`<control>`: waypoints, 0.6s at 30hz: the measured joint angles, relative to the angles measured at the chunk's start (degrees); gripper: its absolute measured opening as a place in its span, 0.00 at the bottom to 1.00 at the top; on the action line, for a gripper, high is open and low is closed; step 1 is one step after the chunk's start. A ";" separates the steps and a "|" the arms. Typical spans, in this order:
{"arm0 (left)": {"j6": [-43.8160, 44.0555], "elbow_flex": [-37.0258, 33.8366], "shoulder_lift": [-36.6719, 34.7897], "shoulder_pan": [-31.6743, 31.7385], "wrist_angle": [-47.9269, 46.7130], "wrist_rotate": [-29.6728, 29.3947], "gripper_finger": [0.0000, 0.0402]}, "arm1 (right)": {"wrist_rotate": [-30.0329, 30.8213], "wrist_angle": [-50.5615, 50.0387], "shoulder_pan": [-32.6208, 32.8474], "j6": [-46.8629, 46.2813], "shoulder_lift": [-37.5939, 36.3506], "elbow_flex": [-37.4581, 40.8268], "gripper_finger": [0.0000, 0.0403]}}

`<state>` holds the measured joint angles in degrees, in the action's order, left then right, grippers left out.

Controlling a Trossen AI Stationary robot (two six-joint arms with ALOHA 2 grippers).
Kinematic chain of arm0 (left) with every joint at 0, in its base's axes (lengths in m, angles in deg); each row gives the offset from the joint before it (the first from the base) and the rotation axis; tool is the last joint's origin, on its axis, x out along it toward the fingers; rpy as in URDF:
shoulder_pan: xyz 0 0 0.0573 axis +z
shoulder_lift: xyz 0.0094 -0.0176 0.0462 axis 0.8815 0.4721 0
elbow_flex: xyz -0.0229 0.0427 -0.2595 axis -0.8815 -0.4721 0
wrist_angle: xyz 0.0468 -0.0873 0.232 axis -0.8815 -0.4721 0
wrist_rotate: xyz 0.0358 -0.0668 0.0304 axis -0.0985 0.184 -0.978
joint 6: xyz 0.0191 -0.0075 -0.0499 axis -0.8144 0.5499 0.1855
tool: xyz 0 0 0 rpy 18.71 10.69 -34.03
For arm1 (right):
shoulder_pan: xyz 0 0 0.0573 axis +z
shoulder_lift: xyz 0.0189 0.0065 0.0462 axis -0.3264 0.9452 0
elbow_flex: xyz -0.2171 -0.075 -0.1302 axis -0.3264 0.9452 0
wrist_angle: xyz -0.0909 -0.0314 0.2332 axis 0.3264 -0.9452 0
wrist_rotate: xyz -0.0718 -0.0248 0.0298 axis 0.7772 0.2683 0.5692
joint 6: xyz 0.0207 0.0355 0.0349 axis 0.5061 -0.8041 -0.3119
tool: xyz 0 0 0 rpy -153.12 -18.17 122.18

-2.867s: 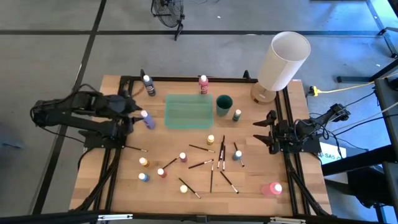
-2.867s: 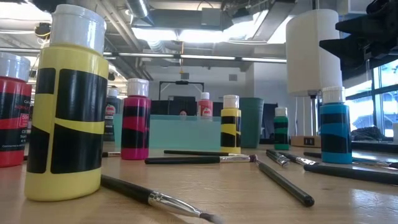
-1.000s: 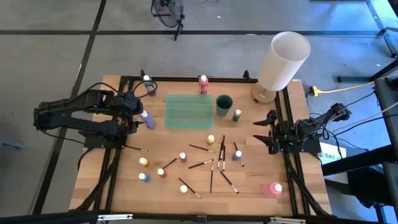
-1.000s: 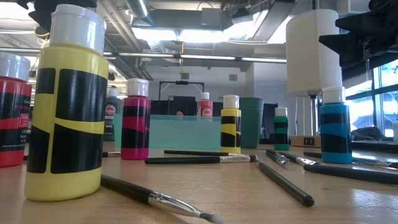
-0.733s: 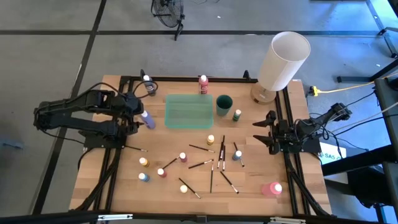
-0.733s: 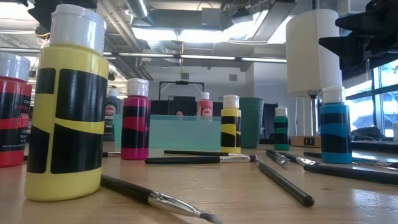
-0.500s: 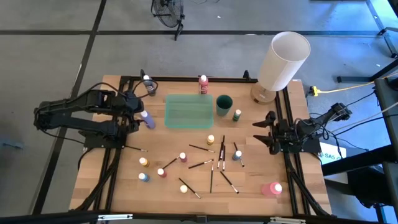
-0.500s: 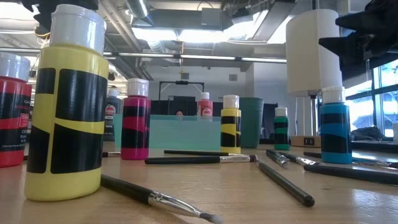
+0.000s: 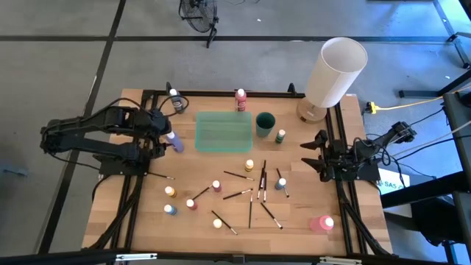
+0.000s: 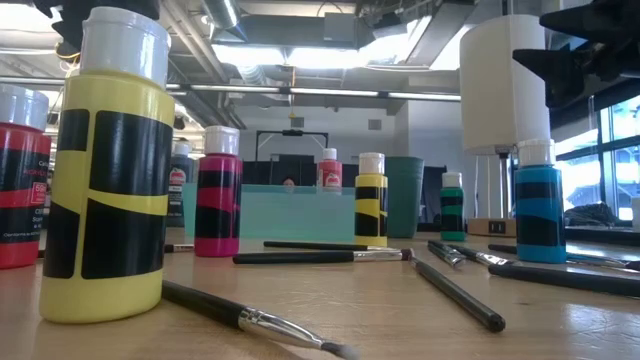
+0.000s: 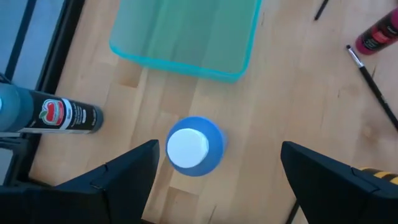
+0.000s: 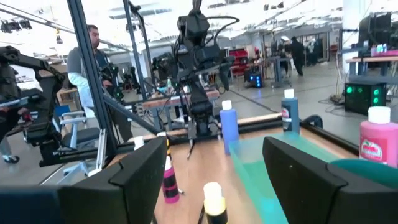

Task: Pick & Place Paint Supplies
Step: Put the big light blue paint bottle into the green bin

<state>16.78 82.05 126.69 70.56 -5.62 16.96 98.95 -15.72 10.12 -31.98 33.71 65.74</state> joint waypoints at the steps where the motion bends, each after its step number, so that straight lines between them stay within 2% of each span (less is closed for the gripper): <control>1: -0.26 0.00 0.06 0.00 0.00 0.14 0.83 | -0.17 -0.38 0.00 -0.49 0.00 0.00 0.67; 10: -3.31 0.00 0.74 0.00 0.04 0.89 0.83 | -0.18 -0.22 0.00 -0.70 0.02 0.00 0.67; 18: -2.89 0.00 0.74 0.00 0.04 -1.33 0.83 | 0.09 0.65 0.00 -0.14 0.02 0.00 0.67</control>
<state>13.89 82.05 127.43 70.56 -5.58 15.63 99.04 -15.07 10.12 -32.12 33.73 65.74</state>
